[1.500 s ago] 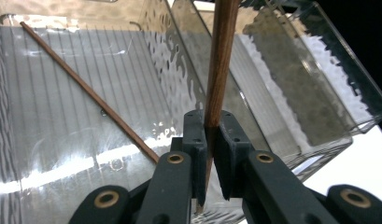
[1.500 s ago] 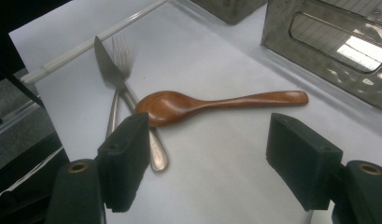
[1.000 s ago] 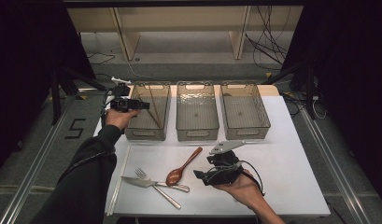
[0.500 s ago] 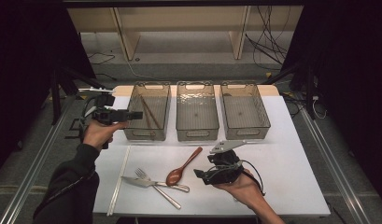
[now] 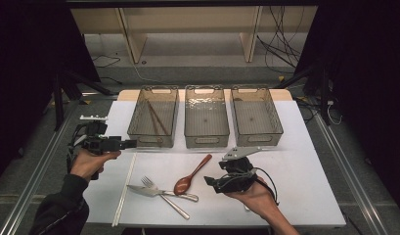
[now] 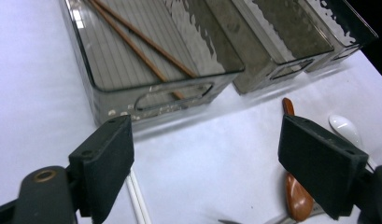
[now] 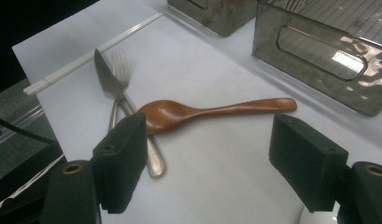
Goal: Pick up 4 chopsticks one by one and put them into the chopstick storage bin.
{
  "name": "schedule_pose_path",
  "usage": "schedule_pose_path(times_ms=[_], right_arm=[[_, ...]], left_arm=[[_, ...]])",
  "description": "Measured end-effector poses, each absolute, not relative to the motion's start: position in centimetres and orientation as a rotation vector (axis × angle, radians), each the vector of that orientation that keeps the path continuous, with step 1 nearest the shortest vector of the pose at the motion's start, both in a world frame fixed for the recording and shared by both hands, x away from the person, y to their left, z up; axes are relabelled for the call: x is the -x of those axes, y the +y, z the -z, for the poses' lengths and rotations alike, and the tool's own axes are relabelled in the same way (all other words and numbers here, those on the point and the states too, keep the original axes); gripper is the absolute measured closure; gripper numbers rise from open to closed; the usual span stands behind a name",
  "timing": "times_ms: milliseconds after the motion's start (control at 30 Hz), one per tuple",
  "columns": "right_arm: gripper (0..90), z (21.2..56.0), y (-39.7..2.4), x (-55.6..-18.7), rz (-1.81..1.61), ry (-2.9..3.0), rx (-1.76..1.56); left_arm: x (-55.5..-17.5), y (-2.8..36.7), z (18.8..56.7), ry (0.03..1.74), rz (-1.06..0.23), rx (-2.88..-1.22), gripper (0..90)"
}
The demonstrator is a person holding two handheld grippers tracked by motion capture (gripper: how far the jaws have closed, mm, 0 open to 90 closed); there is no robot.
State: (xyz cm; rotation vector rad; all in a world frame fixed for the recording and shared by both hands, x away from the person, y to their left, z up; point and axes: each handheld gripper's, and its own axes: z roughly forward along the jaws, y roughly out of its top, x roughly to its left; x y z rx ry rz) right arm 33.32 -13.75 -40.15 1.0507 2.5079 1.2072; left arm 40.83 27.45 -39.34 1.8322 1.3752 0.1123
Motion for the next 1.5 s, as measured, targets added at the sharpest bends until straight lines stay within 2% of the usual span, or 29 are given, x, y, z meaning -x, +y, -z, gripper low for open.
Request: schedule_pose_path(times_ms=[500, 900, 1333, 1500], right_arm=[[28.7, 39.5, -15.2, -33.1, -1.253, 2.443, -1.087], [28.7, 39.6, -15.2, -33.1, -1.253, 2.441, -1.089], [28.7, 39.7, -15.1, -33.1, -1.243, 2.449, -1.08], [28.7, 39.7, -15.0, -33.0, -1.244, 2.451, -1.08]], left_arm=[[-38.4, 28.6, 42.1, 1.534, -0.176, -2.0, 18.9], [-37.4, 27.9, 42.6, 1.529, -0.178, -2.045, 19.1], [-37.1, 27.8, 43.7, 1.592, -0.168, -2.124, 29.0], [-37.0, 27.7, 43.9, 1.575, -0.13, -2.138, 39.0]])
